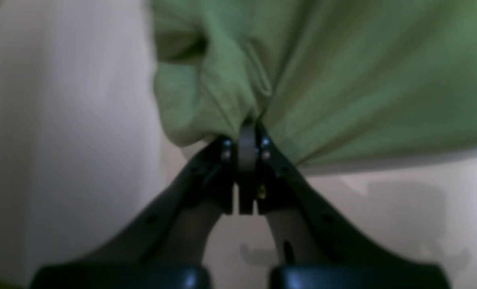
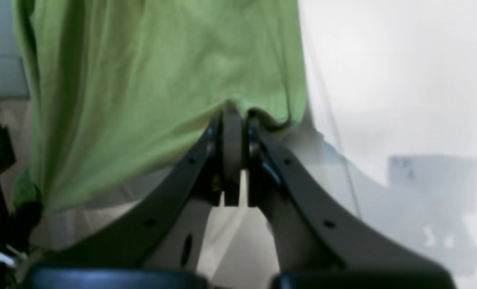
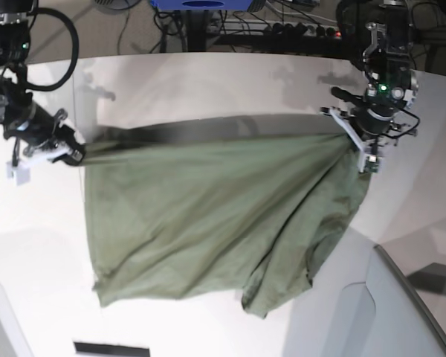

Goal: Layout the t-shirt on the table in an organized manner, then fold the t-shirt properly
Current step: 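Lay the shirt flat by lowering both grippers while holding its edge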

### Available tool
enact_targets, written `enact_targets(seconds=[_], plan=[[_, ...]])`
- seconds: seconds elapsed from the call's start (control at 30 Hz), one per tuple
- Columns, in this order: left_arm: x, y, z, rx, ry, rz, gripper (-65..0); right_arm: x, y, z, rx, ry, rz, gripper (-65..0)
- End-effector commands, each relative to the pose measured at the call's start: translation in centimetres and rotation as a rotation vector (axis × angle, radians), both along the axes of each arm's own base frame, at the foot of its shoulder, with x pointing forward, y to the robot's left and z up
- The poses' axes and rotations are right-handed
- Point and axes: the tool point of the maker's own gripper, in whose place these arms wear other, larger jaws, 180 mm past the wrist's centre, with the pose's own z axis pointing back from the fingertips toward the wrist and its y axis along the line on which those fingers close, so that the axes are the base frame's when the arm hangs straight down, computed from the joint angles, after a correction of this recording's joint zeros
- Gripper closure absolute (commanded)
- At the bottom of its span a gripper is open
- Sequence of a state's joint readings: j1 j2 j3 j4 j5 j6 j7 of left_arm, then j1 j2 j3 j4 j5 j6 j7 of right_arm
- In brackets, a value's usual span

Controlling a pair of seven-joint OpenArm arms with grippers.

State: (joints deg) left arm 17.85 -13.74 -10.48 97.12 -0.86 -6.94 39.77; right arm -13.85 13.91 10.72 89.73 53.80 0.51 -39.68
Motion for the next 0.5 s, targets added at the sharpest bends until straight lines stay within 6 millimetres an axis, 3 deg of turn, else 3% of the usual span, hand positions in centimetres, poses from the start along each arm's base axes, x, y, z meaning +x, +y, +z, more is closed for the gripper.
enact_targets(seconds=[0.0, 0.17, 0.3, 0.47], plan=[[0.1, 0.4, 0.5, 0.01, -0.021, 0.003, 0.0, 0.8, -0.7, 1.1, -0.018, -0.047, -0.004, 0.0], [-2.1, 0.7, -1.8, -0.002, 0.055, 0.021, 0.0, -0.1, -1.0, -0.2, -0.111, -0.01, 0.012, 0.0], [-3.1, 0.3, -3.2, -0.027, 0.091, 0.051, 0.0, -1.5, 0.0, -1.5, -0.139, 0.027, 0.019, 0.0], [-3.6, -0.2, -3.4, -0.038, 0.099, 0.045, 0.0, -2.8, 2.4, -2.6, -0.121, 0.06, 0.062, 0.0]])
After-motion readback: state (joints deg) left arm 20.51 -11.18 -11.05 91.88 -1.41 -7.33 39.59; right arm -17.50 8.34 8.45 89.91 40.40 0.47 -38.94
